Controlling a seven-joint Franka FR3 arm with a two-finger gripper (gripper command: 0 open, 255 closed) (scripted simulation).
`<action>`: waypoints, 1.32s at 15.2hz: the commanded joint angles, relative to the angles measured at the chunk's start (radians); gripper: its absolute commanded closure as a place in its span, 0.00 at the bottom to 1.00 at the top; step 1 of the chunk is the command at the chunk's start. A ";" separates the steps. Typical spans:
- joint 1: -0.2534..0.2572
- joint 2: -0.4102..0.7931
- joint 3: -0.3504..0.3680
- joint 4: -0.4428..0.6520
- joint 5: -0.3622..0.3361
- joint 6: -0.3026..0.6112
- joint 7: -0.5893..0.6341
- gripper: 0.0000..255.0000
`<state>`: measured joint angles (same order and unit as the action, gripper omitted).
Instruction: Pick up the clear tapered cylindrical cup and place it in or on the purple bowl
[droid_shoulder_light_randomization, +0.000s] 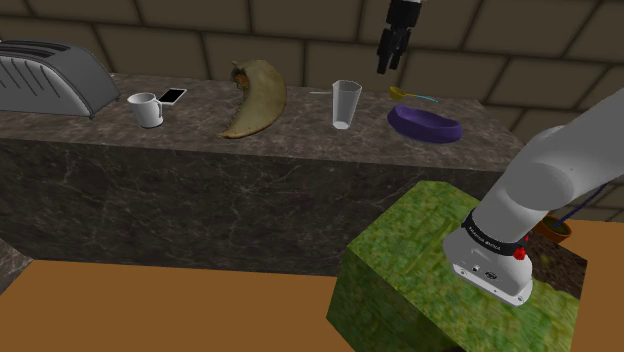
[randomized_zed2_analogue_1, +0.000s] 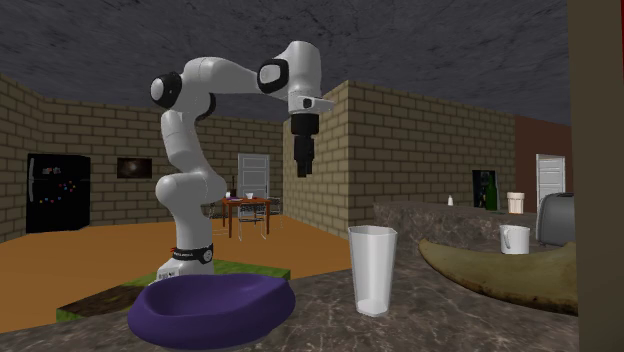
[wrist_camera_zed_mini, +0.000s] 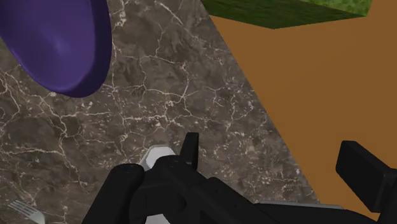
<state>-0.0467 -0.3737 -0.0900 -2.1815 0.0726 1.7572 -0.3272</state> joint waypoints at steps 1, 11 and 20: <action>-0.005 0.071 -0.018 0.035 0.001 0.037 -0.029 0.00; -0.039 0.428 -0.084 0.280 0.056 0.144 -0.168 0.00; -0.091 0.724 -0.096 0.555 0.122 0.157 -0.254 0.00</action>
<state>-0.1333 0.3344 -0.1860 -1.6375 0.1912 1.9104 -0.5743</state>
